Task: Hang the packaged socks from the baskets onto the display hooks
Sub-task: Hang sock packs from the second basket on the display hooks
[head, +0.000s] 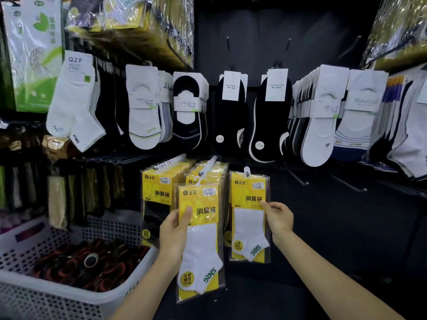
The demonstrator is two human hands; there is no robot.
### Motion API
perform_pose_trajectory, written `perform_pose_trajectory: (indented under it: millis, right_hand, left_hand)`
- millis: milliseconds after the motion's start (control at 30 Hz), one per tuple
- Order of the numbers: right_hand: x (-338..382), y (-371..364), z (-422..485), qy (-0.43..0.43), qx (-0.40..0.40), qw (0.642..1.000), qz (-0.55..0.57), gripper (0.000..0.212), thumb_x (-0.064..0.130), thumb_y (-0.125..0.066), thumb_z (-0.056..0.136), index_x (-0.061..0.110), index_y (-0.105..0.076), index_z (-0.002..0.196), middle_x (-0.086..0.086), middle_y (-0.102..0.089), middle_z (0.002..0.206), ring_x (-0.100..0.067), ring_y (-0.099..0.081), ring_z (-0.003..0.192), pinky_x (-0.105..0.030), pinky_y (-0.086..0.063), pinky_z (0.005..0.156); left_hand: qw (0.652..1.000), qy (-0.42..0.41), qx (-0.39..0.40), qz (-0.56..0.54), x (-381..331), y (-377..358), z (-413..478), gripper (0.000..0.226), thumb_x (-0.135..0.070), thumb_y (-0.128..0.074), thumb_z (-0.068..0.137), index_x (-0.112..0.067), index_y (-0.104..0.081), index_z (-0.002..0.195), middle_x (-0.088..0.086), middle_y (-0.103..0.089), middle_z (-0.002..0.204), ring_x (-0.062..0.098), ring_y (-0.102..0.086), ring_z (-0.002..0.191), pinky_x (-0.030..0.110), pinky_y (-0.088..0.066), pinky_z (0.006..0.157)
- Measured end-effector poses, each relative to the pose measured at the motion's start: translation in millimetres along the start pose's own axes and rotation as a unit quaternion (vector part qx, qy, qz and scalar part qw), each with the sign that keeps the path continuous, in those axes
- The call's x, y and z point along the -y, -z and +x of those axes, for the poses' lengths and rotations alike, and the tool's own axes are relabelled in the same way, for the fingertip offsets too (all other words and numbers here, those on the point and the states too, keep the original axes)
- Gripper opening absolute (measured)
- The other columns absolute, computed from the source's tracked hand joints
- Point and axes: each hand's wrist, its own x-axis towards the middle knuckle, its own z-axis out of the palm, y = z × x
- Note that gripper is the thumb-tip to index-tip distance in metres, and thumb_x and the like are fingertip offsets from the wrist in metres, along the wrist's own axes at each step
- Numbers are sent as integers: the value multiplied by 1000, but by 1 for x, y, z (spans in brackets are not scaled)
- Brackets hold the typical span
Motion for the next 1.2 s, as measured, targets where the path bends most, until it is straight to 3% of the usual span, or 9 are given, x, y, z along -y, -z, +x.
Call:
perform_pose_trajectory:
  millis: [133,267,433,567,667,800,900,1067,1200]
  right_hand:
    - [-10,13,-12,-7,-26,1000,5,22,18,-70,86,3,-60,99,-10,-62,94,-11,-54,70,-22,-43,61]
    - [-9,15,-36,6,109,994,13,23,30,-58,94,8,-65,98,-10,-67,94,-18,-62,85,-32,-52,80]
    - [-1,17,-61,31,245,968,38,24,33,-56,94,12,-68,97,-2,-75,93,-11,-72,83,-17,-53,64]
    - [0,25,-64,47,215,973,69,23,27,-57,94,6,-67,93,-3,-75,85,-11,-72,75,-18,-53,57]
    - [2,29,-59,59,158,982,84,21,24,-58,94,4,-67,93,0,-75,79,-10,-72,71,-18,-54,56]
    - [11,31,-46,55,101,991,70,24,24,-59,94,1,-65,91,-12,-71,87,-22,-66,77,-39,-55,75]
    - [18,27,-42,84,107,989,53,24,24,-59,94,1,-65,87,-13,-69,83,-21,-64,73,-36,-54,70]
    - [16,10,-33,94,113,989,21,23,25,-58,94,6,-64,82,-12,-70,82,-19,-64,72,-36,-53,69]
    - [8,-1,-21,66,87,994,27,22,24,-61,93,10,-64,77,-5,-69,77,-16,-65,70,-27,-52,63]
  left_hand:
    - [1000,9,14,-10,1,-6,-6,14,-34,-58,91,-23,-65,86,-13,-70,77,-5,-64,70,9,-45,55]
    - [998,23,46,-22,1,-24,-10,13,-32,-59,91,-21,-66,88,-14,-71,76,-5,-66,70,8,-47,54]
    - [991,47,114,-59,-2,-53,-25,14,-27,-59,91,-16,-67,94,-11,-75,77,3,-70,69,12,-49,52]
    - [988,50,138,-43,-5,-66,-30,13,-26,-58,92,-17,-66,96,-4,-74,87,0,-69,73,10,-49,56]
    - [985,63,156,-38,-5,-70,-31,20,-28,-57,92,-19,-60,110,-12,-68,94,-10,-65,73,5,-46,55]
    - [978,82,190,-9,-3,-71,-27,37,-39,-56,92,-29,-52,127,-10,-65,114,2,-63,100,17,-50,75]
    - [978,71,195,-5,-1,-70,-23,46,-40,-57,92,-28,-47,135,-7,-64,118,8,-61,107,25,-50,87]
    - [983,62,173,3,4,-70,-11,46,-29,-57,93,-23,-45,137,-18,-60,100,-6,-58,88,6,-46,57]
    - [981,57,180,41,7,-75,1,47,-29,-53,95,-20,-42,140,-7,-60,113,5,-57,99,16,-44,80]
